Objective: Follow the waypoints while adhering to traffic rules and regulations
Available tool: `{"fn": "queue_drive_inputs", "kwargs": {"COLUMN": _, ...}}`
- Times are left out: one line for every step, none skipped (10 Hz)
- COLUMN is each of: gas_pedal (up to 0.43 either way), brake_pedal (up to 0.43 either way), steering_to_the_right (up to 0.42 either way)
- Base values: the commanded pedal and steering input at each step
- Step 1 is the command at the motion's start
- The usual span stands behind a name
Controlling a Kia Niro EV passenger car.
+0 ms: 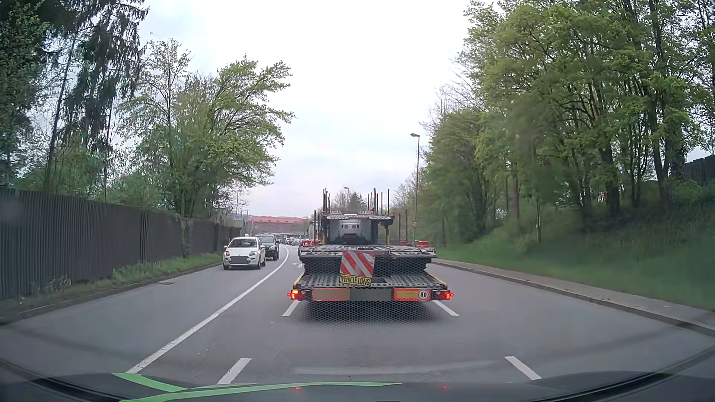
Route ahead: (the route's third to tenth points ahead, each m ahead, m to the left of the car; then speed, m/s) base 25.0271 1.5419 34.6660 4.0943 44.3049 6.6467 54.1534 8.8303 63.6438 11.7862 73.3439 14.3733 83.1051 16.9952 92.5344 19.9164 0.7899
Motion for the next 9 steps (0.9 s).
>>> {"fn": "queue_drive_inputs", "kwargs": {"gas_pedal": 0.0, "brake_pedal": 0.165, "steering_to_the_right": -0.027}}
{"fn": "queue_drive_inputs", "kwargs": {"gas_pedal": 0.0, "brake_pedal": 0.171, "steering_to_the_right": -0.027}}
{"fn": "queue_drive_inputs", "kwargs": {"gas_pedal": 0.0, "brake_pedal": 0.171, "steering_to_the_right": -0.027}}
{"fn": "queue_drive_inputs", "kwargs": {"gas_pedal": 0.0, "brake_pedal": 0.171, "steering_to_the_right": -0.027}}
{"fn": "queue_drive_inputs", "kwargs": {"gas_pedal": 0.0, "brake_pedal": 0.177, "steering_to_the_right": -0.027}}
{"fn": "queue_drive_inputs", "kwargs": {"gas_pedal": 0.0, "brake_pedal": 0.177, "steering_to_the_right": -0.027}}
{"fn": "queue_drive_inputs", "kwargs": {"gas_pedal": 0.0, "brake_pedal": 0.177, "steering_to_the_right": -0.027}}
{"fn": "queue_drive_inputs", "kwargs": {"gas_pedal": 0.0, "brake_pedal": 0.177, "steering_to_the_right": -0.027}}
{"fn": "queue_drive_inputs", "kwargs": {"gas_pedal": 0.0, "brake_pedal": 0.177, "steering_to_the_right": -0.027}}
